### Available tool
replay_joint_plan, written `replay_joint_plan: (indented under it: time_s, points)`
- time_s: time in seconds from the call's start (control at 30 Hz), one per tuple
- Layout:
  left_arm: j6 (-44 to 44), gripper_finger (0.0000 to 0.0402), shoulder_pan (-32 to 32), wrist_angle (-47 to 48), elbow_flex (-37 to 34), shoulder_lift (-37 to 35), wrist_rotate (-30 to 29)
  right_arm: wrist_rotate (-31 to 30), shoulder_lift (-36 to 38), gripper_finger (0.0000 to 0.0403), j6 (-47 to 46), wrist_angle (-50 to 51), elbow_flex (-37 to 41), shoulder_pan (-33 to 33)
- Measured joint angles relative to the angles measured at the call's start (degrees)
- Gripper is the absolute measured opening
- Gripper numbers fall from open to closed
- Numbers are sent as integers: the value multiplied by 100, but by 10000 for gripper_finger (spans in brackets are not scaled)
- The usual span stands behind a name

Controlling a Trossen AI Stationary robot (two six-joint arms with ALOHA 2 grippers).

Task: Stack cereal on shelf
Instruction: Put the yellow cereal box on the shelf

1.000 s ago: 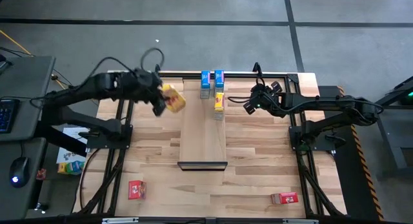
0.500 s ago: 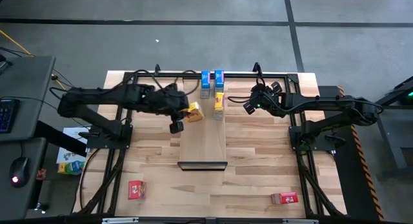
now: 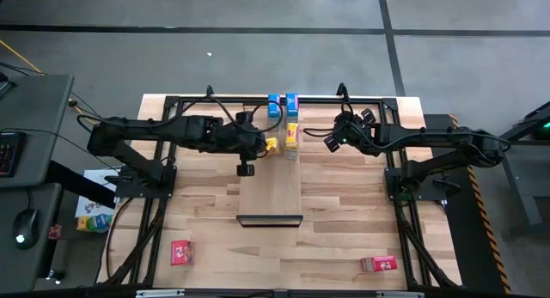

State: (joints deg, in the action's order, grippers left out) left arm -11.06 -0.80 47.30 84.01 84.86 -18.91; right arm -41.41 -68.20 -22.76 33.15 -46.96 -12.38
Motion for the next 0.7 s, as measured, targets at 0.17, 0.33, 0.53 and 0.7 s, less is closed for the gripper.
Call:
replay_joint_plan:
  time_s: [0.17, 0.33, 0.53, 0.7]
  points:
    - [-14, 133, 2, 61, 0, 0, 19, 2, 0, 162, -36, 4, 0, 0]
    - [-65, 167, 2, 56, 0, 0, 65, 0, 0, 162, -67, 2, 0, 0]
    - [-68, 199, 2, 53, 0, 0, 67, 2, 0, 162, -81, 0, 0, -2]
    - [-169, 208, 2, 49, 0, -6, 32, 2, 0, 162, -91, 1, 0, -1]
